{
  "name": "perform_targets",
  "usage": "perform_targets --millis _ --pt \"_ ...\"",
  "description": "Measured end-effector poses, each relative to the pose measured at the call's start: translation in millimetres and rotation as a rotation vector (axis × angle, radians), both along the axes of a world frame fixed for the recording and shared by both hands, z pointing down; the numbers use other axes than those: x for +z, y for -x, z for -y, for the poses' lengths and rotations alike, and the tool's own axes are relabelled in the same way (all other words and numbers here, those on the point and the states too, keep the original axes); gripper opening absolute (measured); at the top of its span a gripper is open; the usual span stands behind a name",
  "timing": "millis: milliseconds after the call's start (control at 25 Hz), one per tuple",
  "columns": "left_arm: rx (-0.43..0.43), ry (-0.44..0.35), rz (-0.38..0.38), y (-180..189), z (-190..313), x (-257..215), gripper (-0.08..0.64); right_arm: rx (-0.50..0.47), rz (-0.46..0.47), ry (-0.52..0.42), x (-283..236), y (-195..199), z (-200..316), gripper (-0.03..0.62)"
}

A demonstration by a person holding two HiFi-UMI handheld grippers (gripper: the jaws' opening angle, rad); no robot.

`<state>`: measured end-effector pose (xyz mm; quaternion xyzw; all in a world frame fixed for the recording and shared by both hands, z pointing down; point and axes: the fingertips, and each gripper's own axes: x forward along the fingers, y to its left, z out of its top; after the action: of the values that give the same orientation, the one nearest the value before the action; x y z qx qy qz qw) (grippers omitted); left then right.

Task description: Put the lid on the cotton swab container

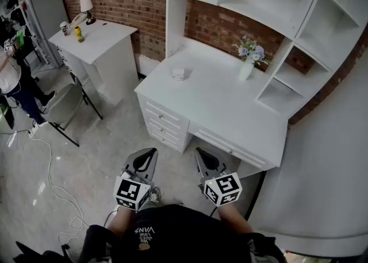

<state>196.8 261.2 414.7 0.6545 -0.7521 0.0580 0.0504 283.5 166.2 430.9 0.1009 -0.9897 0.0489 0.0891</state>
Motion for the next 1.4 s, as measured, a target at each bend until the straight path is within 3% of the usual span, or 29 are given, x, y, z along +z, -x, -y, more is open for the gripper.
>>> perform_targets --millis 360,680,760,840,1080,1400 --pt "0.038 -0.003 -0.032 17 6 8 0.006 0.007 0.061 0.020 -4 19 6 -0.002" --pt "0.106 0.018 -0.057 43 15 17 0.008 0.077 0.025 0.046 9 44 16 -0.002" --pt "0.120 0.019 -0.064 53 16 19 0.009 0.090 0.016 0.057 12 53 16 0.073" --pt "0.135 0.022 -0.069 65 19 20 0.012 0.109 0.005 0.062 14 63 18 0.095" --pt "0.194 0.035 -0.088 99 25 27 0.083 0.165 -0.005 0.071 21 93 20 0.103" --pt "0.260 0.054 -0.101 145 22 32 0.121 0.241 -0.008 0.089 26 128 16 0.112"
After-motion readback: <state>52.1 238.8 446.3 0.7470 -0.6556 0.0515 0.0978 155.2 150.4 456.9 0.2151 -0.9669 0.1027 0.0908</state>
